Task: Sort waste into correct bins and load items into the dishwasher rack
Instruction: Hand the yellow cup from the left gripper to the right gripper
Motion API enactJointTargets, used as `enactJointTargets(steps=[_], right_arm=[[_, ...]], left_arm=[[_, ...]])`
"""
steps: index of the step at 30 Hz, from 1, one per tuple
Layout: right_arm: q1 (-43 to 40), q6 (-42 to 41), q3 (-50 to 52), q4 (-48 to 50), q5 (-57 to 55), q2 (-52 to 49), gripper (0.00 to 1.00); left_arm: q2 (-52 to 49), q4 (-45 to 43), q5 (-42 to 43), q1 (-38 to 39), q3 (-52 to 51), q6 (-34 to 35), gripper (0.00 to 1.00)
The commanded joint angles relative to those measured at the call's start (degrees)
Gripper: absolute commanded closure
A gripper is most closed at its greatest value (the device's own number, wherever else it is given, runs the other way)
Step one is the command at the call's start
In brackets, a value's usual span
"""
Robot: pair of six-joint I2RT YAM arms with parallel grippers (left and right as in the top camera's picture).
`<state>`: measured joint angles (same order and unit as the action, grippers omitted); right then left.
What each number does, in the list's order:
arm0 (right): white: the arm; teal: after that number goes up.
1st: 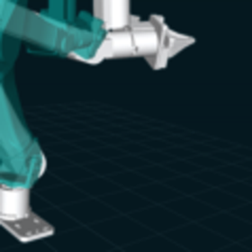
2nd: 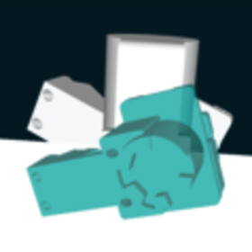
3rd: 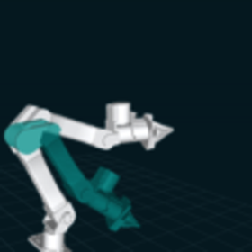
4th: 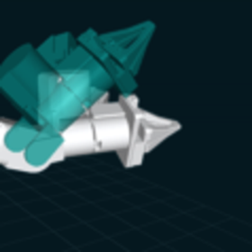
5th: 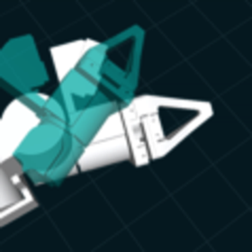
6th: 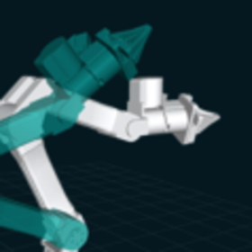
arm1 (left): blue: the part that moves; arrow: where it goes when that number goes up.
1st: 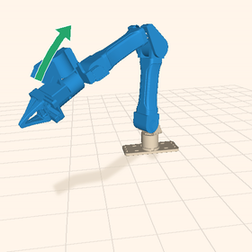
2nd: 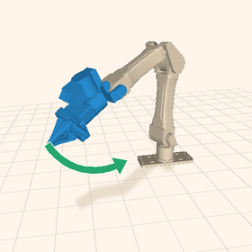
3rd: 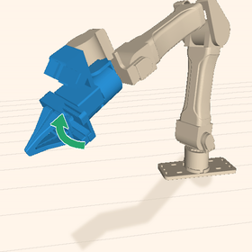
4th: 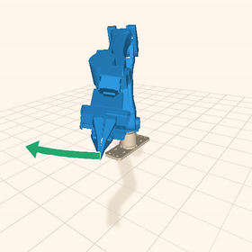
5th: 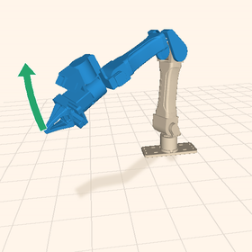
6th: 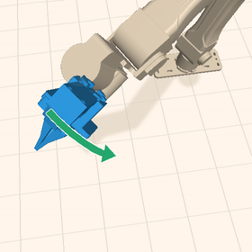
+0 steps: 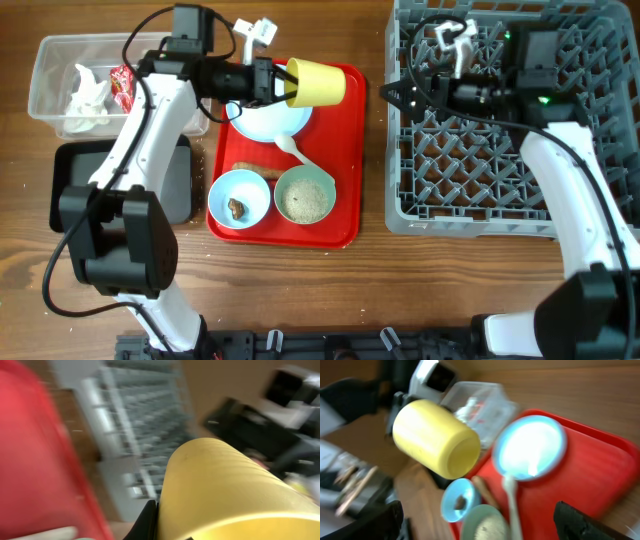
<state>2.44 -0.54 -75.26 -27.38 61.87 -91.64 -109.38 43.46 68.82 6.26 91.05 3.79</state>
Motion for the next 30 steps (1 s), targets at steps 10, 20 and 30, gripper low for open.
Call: enactJointTargets(steps=[10,20,30], right_arm=[[8.0,3.3,-1.1,13.3,22.1,-5.8,0.11],[8.6,2.9,-1.1,14.6,21.8,-5.8,0.44],[3.5,-1.5,-1.1,15.3,18.8,-5.7,0.54]], left_arm=[[0.6,-1.1,15.1,6.0,0.5,0.5,0.96],[0.6,-1.3,15.1,6.3,0.5,0.5,0.93],[0.6,-1.2,9.6,6.3,0.5,0.6,0.45]])
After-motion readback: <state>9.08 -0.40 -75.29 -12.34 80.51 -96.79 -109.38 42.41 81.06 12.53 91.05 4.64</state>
